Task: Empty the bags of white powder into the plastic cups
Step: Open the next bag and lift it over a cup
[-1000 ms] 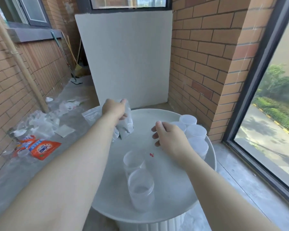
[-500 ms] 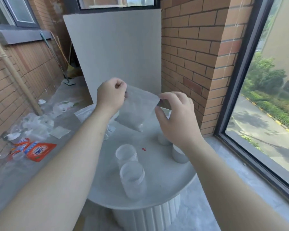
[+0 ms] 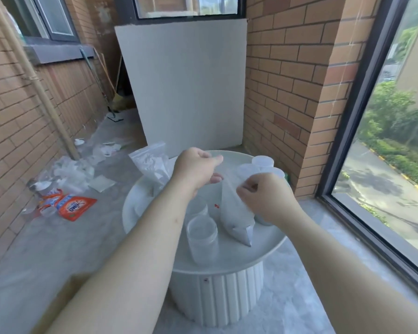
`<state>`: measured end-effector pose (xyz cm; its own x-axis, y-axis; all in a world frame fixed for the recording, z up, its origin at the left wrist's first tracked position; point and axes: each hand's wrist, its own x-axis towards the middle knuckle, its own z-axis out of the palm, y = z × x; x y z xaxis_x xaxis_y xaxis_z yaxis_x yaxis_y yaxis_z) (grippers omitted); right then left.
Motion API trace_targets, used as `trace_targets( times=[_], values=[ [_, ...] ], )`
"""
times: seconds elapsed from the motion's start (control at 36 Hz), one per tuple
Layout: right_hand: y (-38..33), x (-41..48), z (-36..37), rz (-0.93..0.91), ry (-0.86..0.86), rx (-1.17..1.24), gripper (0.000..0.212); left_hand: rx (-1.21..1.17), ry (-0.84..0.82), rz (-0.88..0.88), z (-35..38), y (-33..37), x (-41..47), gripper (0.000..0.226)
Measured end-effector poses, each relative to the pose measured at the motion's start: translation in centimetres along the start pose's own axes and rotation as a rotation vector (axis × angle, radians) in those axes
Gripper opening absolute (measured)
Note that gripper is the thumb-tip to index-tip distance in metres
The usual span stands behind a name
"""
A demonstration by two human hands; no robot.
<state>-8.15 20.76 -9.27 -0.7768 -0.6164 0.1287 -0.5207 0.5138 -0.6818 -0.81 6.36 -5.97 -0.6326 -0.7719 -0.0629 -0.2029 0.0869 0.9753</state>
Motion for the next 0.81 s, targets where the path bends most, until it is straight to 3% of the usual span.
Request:
trace_targets(
  times=[0.14, 0.25, 0.36, 0.61, 0.81],
  values=[
    [0.0, -0.2, -0.6, 0.058, -0.003, 0.2, 0.044, -0.163, -0.053, -0.078, 0.1, -1.5, -2.3, 0.022],
    [0.1, -0.2, -1.1, 0.101, -0.079, 0.331, 0.022, -0.158, -0.08, -0.086, 0.4, -1.6, -3.1, 0.023],
    [-0.2, -0.3, -1.0, 0.177, -0.195, 0.468, 0.013, -0.137, -0.056, -0.09, 0.4, -1.9, -3.3, 0.029],
    [0.2, -0.3, -0.2, 0.219, -0.309, 0.555, 0.013, -0.115, -0.042, -0.102, 0.6, -2.7, -3.0, 0.023],
    [0.4, 0.2, 0.1, 0.155, -0.271, 0.474, 0.013, -0.123, -0.043, -0.103, 0.4, -2.7, -2.7, 0.025]
  ],
)
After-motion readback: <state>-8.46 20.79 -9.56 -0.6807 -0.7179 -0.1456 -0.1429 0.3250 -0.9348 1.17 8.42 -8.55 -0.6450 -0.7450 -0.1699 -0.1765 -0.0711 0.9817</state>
